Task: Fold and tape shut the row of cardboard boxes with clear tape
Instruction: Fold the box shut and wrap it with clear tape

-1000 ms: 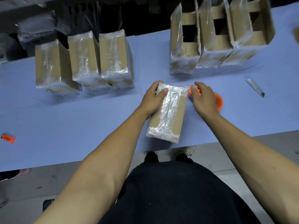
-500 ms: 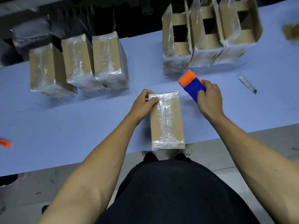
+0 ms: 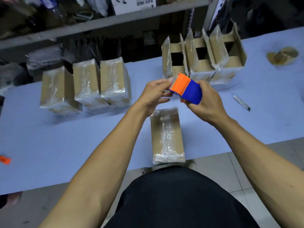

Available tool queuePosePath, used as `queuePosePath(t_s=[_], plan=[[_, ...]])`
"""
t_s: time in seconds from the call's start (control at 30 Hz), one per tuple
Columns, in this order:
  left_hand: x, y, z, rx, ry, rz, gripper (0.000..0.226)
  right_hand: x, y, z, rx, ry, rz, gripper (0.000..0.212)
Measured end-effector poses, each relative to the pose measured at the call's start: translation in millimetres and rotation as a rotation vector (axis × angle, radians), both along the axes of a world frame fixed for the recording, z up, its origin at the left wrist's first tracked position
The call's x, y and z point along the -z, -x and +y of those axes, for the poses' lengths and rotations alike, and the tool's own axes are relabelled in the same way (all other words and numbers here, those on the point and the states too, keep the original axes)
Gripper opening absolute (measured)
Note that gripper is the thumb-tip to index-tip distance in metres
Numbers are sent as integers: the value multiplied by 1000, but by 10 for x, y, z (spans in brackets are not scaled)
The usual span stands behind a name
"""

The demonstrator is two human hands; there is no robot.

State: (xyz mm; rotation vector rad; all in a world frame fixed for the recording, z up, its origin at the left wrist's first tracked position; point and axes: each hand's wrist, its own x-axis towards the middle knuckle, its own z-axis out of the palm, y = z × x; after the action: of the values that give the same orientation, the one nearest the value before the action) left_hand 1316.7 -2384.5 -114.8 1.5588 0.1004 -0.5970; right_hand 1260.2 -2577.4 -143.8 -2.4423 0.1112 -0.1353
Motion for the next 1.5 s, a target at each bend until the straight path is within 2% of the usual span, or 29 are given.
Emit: queuePosePath(t_s=[0.23,0.33,0.57,0.67,0.8,0.9,1.17,1.27,1.33,1.4,1.5], plan=[[-38,61,47,-34,54,-52,25,-72,-20,34,-98,-54,-55,47],[-5,62,79,-70,2,-65,27,-71,-18,69,-134,-41,-58,45],[245,149,183,-228,-92,-56,26,-205,-80,108,-310,316,-20,50],[360,218,208,-347,-121,-52,24,-209,-82,129,-332,368,6,45],[551,301,551,-555,-122,30,18,-113,2,-187,-308,396,103,38],[739,397,690,-555,-186,87,20,-20,52,-313,-305,413,184,38],[1041,476,465,-633,-247,155,21,162,59,-291,-277,369,267,40],[1114,542,288,-724,-132,270,9,196,52,-271,-274,348,280,42],[1158,545,230,-737,-13,455,33,207,50,-317,-261,355,293,43],[1169,540,230,-661,-4,546,38,225,61,-355,-256,348,313,44],[1143,462,258,-595,-223,395,43,269,81,-340,-252,317,315,44]])
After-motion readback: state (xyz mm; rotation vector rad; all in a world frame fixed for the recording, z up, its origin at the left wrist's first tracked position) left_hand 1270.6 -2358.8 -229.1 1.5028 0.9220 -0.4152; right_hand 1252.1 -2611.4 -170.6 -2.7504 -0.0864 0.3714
